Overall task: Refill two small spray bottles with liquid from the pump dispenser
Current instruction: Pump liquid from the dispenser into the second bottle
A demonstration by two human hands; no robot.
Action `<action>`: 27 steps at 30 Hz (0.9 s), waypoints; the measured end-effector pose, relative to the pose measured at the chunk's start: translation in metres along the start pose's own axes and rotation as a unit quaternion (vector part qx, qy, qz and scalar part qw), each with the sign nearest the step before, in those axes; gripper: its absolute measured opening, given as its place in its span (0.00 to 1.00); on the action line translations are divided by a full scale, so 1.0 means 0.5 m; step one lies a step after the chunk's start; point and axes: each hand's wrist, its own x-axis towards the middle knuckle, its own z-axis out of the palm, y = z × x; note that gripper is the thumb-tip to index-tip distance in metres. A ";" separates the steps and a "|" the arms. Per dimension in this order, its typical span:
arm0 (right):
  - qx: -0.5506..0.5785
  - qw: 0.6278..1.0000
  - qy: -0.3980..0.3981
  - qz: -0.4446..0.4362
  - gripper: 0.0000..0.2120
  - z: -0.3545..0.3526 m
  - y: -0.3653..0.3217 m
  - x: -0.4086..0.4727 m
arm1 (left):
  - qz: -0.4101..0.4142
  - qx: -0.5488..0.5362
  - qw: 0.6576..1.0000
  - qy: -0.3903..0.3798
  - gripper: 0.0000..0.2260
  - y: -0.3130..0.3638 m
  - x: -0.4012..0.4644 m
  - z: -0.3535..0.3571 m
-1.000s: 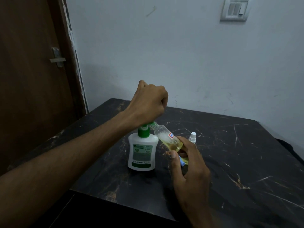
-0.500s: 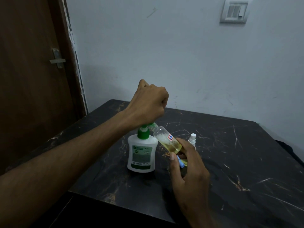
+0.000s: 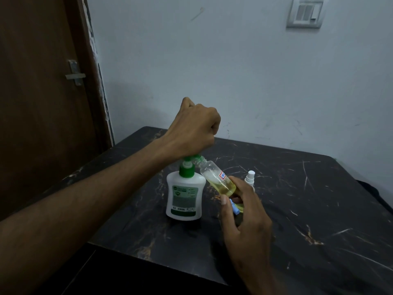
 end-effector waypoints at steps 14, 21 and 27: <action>-0.006 1.000 0.002 -0.001 0.17 0.000 0.003 0.000 | 0.004 -0.018 1.000 -0.001 0.12 0.005 0.000 0.003; -0.007 1.000 0.006 -0.002 0.18 0.000 0.000 0.001 | 0.007 -0.015 1.000 -0.002 0.11 0.004 -0.005 0.004; -0.004 1.000 0.008 -0.005 0.17 0.000 0.003 0.001 | 0.004 -0.021 1.000 -0.004 0.12 0.007 -0.001 0.004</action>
